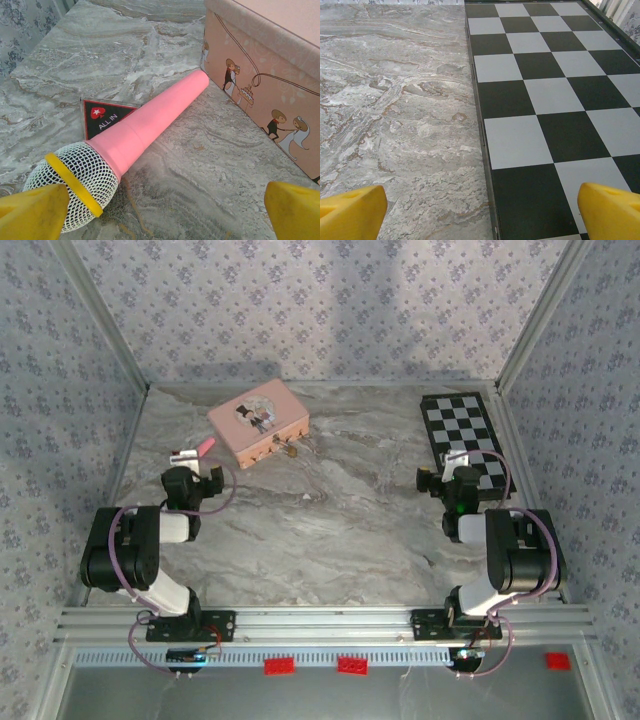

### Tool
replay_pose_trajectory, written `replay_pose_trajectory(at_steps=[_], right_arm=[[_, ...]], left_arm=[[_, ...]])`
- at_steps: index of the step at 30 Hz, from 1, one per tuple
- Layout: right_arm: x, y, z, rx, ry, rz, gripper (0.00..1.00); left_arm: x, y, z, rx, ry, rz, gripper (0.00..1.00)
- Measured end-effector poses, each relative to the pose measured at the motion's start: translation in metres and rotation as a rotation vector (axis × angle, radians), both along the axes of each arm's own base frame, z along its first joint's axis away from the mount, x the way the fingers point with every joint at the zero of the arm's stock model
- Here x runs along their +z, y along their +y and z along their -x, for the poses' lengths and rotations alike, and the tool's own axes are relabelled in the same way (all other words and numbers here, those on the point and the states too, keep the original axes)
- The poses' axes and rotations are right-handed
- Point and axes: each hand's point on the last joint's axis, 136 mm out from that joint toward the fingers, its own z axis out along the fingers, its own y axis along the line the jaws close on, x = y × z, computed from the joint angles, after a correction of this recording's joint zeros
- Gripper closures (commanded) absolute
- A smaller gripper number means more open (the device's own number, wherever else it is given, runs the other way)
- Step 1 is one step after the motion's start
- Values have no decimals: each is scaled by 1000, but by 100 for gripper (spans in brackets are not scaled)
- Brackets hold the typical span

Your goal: Unlock a padlock with a key

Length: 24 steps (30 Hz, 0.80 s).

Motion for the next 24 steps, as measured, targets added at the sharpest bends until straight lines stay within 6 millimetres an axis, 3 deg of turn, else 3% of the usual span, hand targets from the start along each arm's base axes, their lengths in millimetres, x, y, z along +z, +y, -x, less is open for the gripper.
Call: replay_pose_trajectory(at_steps=[18,21,24], right_arm=[[0,2,0,9,0,2,1],[4,9,1,33,-8,12,1],[21,17,5,59,-36,24,1]], left_arm=[[3,0,3,13,8,-13,0],[20,-6,7,17,8,-31,0],[54,-15,9,14,-51,-28,0]])
